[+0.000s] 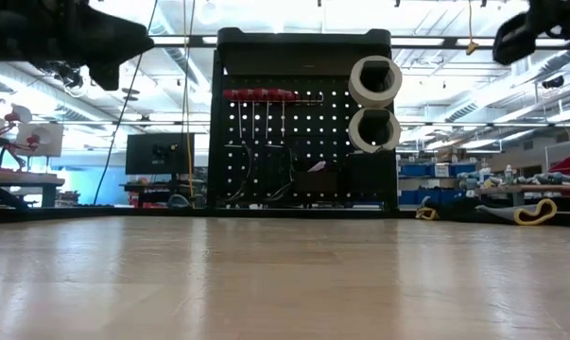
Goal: Hang tools onto peg board
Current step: Return to Home Position
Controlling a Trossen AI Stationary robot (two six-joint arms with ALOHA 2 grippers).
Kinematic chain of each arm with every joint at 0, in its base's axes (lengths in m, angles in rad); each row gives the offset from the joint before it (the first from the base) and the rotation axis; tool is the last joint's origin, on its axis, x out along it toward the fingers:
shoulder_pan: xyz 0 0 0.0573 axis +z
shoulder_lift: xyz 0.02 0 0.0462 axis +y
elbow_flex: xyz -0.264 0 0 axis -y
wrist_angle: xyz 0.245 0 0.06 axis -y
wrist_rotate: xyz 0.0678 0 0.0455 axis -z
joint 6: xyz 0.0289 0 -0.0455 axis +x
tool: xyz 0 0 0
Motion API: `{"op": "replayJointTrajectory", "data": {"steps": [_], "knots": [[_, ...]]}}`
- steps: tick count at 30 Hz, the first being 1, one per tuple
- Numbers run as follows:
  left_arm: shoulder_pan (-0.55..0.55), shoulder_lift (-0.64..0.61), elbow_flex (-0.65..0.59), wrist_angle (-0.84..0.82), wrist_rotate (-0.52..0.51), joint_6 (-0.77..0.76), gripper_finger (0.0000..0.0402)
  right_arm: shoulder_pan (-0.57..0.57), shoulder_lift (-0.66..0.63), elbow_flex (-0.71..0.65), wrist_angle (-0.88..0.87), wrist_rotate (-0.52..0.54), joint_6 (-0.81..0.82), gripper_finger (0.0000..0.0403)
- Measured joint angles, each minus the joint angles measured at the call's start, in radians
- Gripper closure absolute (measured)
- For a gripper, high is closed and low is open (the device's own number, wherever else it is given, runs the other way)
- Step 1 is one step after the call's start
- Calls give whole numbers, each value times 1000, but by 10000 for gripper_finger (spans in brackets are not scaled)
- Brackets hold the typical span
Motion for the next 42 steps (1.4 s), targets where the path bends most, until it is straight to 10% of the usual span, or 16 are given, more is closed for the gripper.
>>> {"op": "replayJointTrajectory", "data": {"steps": [12, 42], "knots": [[1, -73, -25, -111, 3, 109, 277, -318, 17, 0, -337, 5, 32, 301], [-28, -56, -147, -202, -68, -20, 277, -336, 186, 0, -338, 63, -159, 302]]}}
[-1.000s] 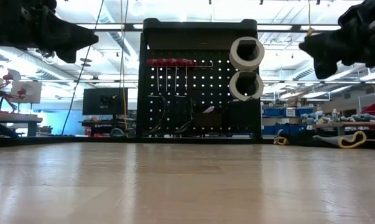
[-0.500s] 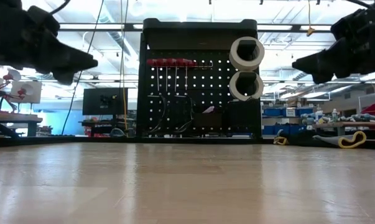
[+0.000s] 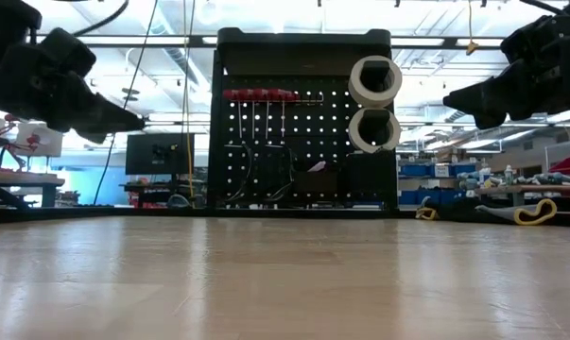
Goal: Hang tools onto peg board
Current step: Return to Home Position
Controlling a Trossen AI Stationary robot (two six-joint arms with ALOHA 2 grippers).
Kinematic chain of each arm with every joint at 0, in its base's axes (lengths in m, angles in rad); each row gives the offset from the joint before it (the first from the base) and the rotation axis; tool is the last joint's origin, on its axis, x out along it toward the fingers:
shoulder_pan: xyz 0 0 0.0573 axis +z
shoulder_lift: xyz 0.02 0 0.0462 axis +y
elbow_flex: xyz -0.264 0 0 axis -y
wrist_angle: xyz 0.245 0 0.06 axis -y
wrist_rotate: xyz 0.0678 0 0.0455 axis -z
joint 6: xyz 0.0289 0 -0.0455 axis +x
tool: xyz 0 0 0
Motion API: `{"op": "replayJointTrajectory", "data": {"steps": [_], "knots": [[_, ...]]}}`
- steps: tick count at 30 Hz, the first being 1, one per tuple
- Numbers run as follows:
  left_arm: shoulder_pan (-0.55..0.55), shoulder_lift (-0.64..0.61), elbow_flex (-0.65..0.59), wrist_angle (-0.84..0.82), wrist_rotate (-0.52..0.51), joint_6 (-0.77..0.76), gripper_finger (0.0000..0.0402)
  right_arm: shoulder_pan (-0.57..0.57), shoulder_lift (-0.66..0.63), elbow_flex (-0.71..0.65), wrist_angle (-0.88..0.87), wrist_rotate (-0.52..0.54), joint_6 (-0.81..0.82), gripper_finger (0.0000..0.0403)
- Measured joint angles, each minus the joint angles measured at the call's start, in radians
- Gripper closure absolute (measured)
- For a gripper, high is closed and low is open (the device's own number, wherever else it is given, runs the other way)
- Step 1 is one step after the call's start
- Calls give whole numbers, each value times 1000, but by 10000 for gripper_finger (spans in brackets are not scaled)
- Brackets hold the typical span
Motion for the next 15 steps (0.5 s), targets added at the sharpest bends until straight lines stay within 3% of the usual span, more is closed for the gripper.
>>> {"op": "replayJointTrajectory", "data": {"steps": [5, 15], "knots": [[0, 13, 0, 27, 20, -138, 277, 0, 0, 0, 0, 0, 0, 301], [0, 13, 0, 36, 19, -137, 277, 0, 0, 0, 0, 0, 1, 300]]}}
